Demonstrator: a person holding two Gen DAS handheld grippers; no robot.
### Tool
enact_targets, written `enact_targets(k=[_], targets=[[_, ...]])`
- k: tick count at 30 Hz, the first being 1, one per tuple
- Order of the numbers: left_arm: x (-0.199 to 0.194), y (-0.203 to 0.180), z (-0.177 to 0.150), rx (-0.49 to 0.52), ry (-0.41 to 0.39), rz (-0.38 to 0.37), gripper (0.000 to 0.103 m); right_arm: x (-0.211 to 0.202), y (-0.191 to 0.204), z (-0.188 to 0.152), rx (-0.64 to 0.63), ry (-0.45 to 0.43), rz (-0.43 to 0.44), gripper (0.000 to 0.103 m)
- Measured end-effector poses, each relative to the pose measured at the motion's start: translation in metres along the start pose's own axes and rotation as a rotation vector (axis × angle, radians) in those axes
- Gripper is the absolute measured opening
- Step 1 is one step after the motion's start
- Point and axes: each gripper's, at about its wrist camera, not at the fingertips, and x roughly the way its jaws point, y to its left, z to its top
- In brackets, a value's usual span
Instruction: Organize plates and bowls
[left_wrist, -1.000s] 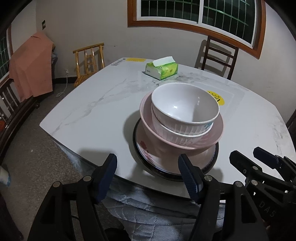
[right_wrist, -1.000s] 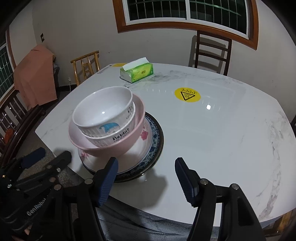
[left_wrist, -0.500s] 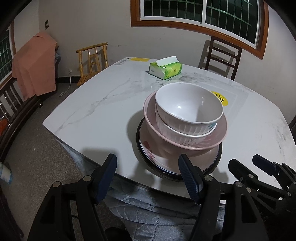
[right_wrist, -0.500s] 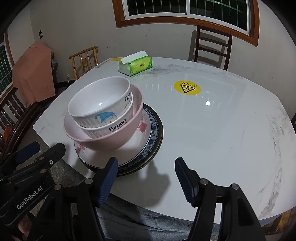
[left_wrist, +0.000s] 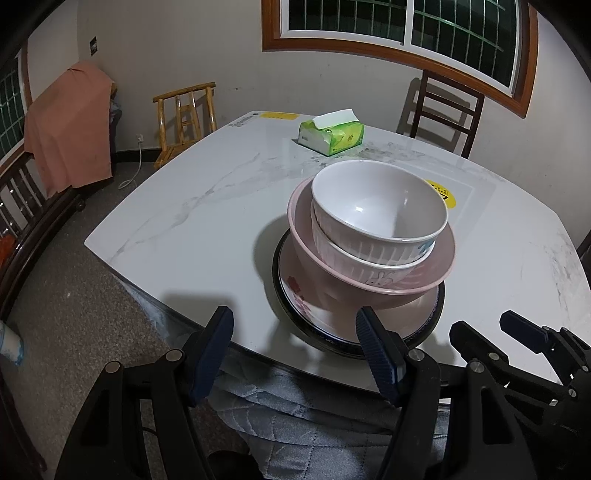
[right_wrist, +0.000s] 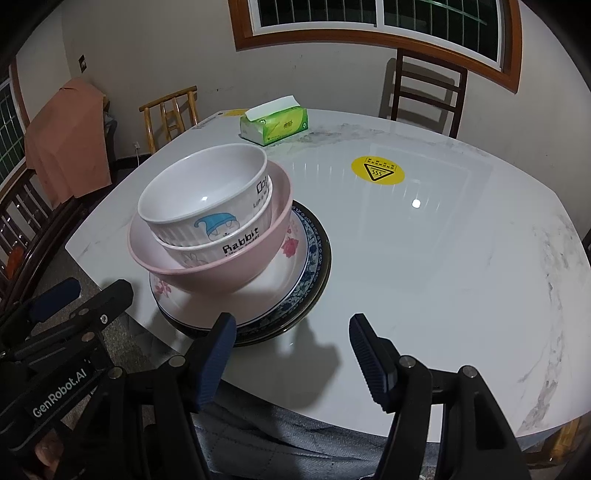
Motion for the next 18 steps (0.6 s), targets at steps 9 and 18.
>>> enact_targets(k=[9,18], targets=[[0.0005,-0.0012,0.0000,-0.001,0.003,-0.003,0.066,0.0003,0.0023,-0.0006,-0.002,0.007,0.000,0.065],[0.0005,-0.0015,0.0001,-0.002,0.003,-0.002,0.066,0.0010,0.0039,-0.0014,-0.004,0.007,0.000,0.065]])
